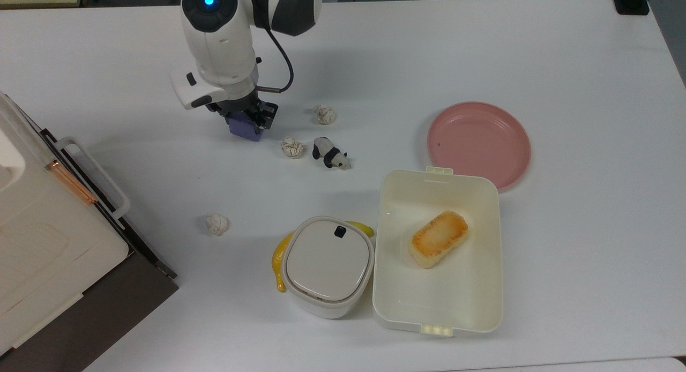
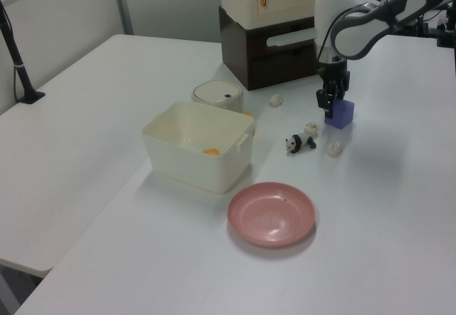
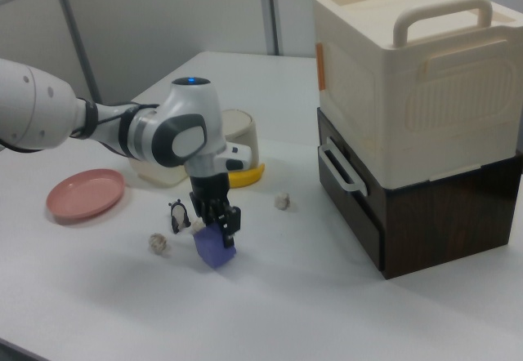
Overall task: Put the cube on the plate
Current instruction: 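Lift the purple cube and carry it over the pink plate, then lower the cube onto the plate and open the gripper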
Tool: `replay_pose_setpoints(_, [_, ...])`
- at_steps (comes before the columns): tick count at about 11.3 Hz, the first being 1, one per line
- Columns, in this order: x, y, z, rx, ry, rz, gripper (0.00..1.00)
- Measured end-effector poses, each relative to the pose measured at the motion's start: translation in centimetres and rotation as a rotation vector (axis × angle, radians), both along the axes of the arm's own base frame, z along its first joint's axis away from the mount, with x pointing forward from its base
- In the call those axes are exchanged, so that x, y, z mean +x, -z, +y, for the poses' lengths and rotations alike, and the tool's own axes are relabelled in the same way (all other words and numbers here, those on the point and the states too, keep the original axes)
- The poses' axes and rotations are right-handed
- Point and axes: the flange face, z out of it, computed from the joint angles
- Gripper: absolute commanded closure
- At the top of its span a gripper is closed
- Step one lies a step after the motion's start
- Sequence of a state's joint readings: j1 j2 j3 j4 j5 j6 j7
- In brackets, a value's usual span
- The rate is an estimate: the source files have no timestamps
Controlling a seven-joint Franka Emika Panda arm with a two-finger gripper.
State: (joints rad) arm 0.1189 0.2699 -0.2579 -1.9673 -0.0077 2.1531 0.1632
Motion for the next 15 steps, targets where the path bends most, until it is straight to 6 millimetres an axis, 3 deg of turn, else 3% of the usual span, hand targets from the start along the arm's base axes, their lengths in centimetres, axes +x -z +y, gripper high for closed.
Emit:
replay_pose_setpoints(2, [1.0,-2.9,2.6,0.008,-0.005,-0.006,0.63])
replay_pose_setpoints(4, [2.6,-6.9,7.3,0.02,0.009,-0.056,0.62])
replay_pose_setpoints(5, [3.2,-8.3,10.6,0.029,0.019,-0.088,0.61])
replay_pose_setpoints(8, [2.7,-10.0,22.4,0.081,0.036,-0.122,0.58])
replay_pose_setpoints(10, [1.7,-9.3,30.0,0.096,0.051,-0.116,0.48])
replay_pose_setpoints(11, [1.3,-8.1,33.4,0.099,0.056,-0.102,0.35])
replay_pose_setpoints(12, [1.0,-6.5,36.0,0.098,0.059,-0.084,0.0])
replay_pose_setpoints(14, [0.8,-3.8,39.1,0.089,0.049,-0.054,0.0])
replay_pose_setpoints(15, [0.7,-3.5,39.9,0.088,0.056,-0.052,0.0])
